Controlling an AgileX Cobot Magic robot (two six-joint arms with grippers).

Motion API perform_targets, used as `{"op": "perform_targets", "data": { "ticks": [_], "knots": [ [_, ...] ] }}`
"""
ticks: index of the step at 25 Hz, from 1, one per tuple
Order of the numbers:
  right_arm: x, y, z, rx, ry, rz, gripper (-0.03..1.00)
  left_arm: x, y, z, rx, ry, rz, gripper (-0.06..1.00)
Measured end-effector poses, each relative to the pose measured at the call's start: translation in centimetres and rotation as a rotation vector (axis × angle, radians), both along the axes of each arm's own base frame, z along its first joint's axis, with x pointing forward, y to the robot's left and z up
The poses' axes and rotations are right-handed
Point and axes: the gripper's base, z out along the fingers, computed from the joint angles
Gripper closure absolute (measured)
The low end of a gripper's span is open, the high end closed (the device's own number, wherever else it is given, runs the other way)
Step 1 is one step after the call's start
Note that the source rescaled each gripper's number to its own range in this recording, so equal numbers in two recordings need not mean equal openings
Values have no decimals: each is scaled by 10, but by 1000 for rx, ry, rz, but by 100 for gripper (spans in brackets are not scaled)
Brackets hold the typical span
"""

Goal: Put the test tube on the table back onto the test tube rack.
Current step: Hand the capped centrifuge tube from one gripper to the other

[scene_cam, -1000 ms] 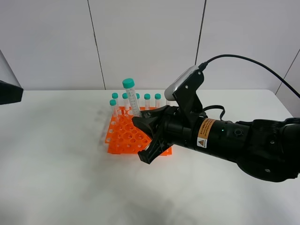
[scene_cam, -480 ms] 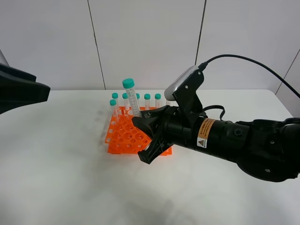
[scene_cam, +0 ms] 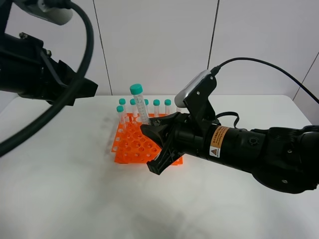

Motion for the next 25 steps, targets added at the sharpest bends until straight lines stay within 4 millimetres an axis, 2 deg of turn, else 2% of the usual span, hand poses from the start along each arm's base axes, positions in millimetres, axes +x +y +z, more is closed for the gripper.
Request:
{"op": "perform_targets", "data": {
  "ticks": [6,15,25],
  "knots": [
    [0,0,0,-5,-6,3,95,12,-14,0,-38,5,-64,34],
    [0,0,0,-9,-13,5,95,10,-21,3,-97,-4,-130,34],
    [0,0,0,-8,-15,6,95,33,-33,-20,-71,53,-118,34]
  ]
}}
